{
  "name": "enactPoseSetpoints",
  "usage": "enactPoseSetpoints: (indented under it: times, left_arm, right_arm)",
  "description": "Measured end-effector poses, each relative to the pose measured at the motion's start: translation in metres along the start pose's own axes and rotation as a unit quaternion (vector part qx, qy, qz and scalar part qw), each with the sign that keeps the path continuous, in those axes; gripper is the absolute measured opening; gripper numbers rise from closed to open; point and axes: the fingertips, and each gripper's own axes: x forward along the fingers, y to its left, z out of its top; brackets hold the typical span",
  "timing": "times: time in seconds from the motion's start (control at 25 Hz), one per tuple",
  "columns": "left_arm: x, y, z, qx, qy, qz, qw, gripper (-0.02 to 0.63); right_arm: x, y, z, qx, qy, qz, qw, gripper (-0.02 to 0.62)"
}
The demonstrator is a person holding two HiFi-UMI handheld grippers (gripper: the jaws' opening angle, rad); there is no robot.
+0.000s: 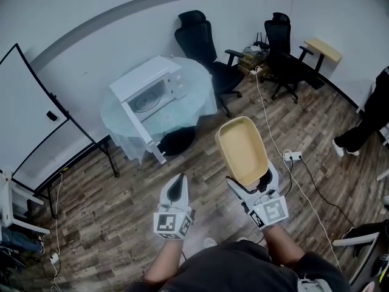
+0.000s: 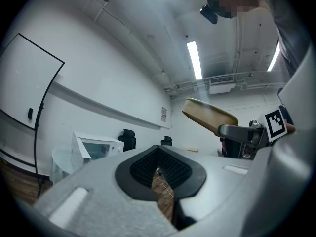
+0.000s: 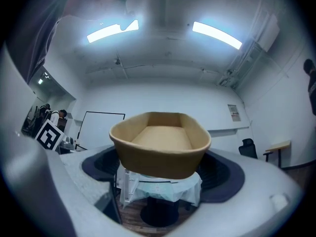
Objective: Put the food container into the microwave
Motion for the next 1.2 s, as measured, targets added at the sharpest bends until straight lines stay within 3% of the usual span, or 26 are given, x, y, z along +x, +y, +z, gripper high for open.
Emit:
enactPoseSetpoints:
  times: [0.36,0.52,1.2]
  left_arm:
    - [0.015,0.018,-0.004,0.000,0.008,0.006,1.0000,0.006]
    - [0.038,0.020,0.001,-0.014,0.001,0.011,0.9998,0.006]
    - [0.153,0.021,-0.011,0.004,0.007,0.072,0.9974,0.006]
  right_arm:
    - [0.026,-0.007,-0.020,0.008,0.013,0.002,1.000,0.505]
    - [0.047,-0.029,-0.034,0.013,0.019,0.003,1.000,0.505]
    - [0.131,-0.129,-0.066,0.020,0.018,0.065,0.998,0.505]
